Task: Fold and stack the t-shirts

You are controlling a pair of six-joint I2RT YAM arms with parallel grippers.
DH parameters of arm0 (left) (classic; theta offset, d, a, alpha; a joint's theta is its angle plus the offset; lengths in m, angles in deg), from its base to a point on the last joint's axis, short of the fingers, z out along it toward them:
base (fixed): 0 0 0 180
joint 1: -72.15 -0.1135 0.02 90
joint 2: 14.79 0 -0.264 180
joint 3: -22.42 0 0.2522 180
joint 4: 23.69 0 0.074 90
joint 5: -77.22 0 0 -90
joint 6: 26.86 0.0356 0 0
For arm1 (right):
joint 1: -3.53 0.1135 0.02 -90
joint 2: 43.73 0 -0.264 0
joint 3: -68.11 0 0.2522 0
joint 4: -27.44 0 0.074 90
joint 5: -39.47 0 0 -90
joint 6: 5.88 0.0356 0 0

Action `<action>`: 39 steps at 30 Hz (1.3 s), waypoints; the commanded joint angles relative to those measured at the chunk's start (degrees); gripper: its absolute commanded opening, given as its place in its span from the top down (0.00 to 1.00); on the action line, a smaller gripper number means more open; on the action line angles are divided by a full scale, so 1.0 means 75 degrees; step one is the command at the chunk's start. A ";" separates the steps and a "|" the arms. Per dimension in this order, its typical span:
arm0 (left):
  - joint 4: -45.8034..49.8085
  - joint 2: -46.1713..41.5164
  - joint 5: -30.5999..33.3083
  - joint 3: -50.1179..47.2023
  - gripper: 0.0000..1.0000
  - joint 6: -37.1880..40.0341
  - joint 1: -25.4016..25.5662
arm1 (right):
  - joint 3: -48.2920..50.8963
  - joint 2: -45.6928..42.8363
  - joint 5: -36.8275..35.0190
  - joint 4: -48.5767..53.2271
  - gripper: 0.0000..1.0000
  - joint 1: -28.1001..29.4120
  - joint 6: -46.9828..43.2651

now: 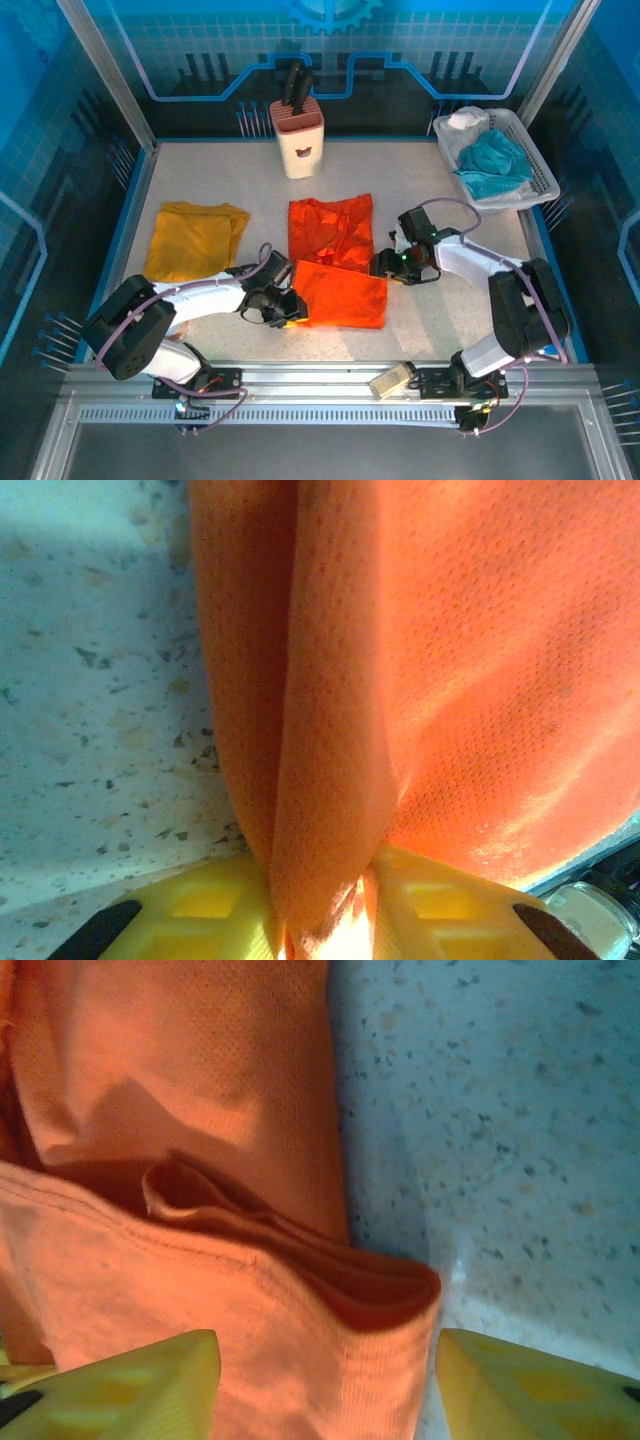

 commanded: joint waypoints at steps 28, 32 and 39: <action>0.2150 -0.0586 0.0327 0.0958 0.49 0.1520 -0.0887 | -0.1766 -0.0113 0.1215 0.0513 1.00 0.0469 -0.0912; 0.2265 -0.0667 0.0338 0.1102 0.49 0.1677 -0.1062 | -0.1828 -0.0085 0.1019 0.0685 0.99 0.0506 -0.0917; 0.2160 -0.0526 0.0258 0.1045 0.48 0.1719 -0.1124 | -0.2134 0.0197 0.0252 0.1067 0.99 0.1258 -0.1063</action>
